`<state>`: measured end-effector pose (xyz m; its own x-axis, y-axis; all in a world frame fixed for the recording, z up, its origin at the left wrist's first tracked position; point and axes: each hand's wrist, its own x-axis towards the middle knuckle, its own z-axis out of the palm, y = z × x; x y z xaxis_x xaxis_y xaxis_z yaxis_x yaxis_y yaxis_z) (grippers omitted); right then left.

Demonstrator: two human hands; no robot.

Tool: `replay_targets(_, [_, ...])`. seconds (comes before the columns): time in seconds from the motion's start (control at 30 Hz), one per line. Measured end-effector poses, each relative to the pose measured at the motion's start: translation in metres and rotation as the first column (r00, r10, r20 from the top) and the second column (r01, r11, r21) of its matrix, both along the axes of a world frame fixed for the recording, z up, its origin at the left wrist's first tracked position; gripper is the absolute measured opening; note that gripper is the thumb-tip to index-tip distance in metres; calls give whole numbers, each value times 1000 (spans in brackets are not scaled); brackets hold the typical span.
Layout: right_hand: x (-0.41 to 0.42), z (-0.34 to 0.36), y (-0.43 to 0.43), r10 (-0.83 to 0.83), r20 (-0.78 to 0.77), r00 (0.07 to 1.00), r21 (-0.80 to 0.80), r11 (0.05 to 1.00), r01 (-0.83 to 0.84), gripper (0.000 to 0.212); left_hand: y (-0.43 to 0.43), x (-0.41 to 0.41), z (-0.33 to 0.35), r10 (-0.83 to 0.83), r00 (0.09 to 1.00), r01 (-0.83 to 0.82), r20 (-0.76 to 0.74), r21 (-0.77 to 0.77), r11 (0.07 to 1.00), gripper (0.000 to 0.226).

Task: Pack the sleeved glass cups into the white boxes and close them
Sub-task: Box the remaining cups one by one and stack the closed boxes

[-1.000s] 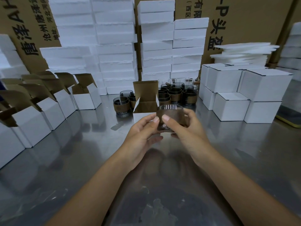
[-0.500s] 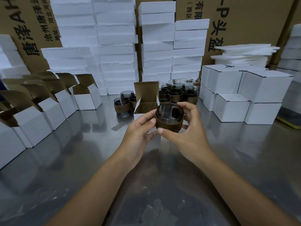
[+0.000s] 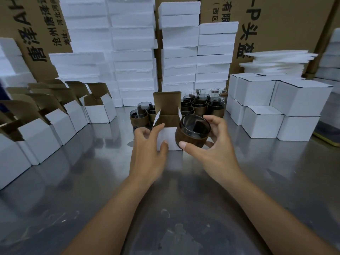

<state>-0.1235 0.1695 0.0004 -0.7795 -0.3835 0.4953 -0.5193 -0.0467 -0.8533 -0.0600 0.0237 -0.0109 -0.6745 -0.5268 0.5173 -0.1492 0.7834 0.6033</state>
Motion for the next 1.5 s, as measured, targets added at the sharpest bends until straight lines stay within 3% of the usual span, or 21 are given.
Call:
replay_targets(0.2, [3, 2, -1, 15, -11, 1000, -13, 1000, -15, 68, 2, -2, 2, -39, 999, 37, -26, -50, 998, 30])
replay_targets(0.5, [8, 8, 1, -12, -100, 995, -123, 992, 0, 68, 12, 0, -3, -132, 991, 122, -23, -256, 959, 23])
replay_targets(0.8, [5, 13, 4, -44, -68, 997, -227, 973, 27, 63, 20, 4, 4, -286, 956, 225, -67, -463, 858, 16])
replay_targets(1.03, [3, 12, 5, -104, -111, 988, -229, 970, 76, 65, 21, 6, 6, -333, 934, 241, -131, -461, 854, 21])
replay_targets(1.23, [2, 10, 4, -183, -239, 954, -185, 973, 140, 73, 24, 6, 8, -353, 922, 238, -161, -483, 842, 17])
replay_targets(1.37, [1, 8, 4, -231, -369, 900, -100, 973, 208, 51, 24, 5, 7, -345, 927, 227, -148, -511, 829, 19])
replay_targets(1.5, [-2, 5, 4, -265, -389, 882, -45, 962, 270, 31, 23, 5, 6, -327, 936, 219, -128, -515, 829, 20])
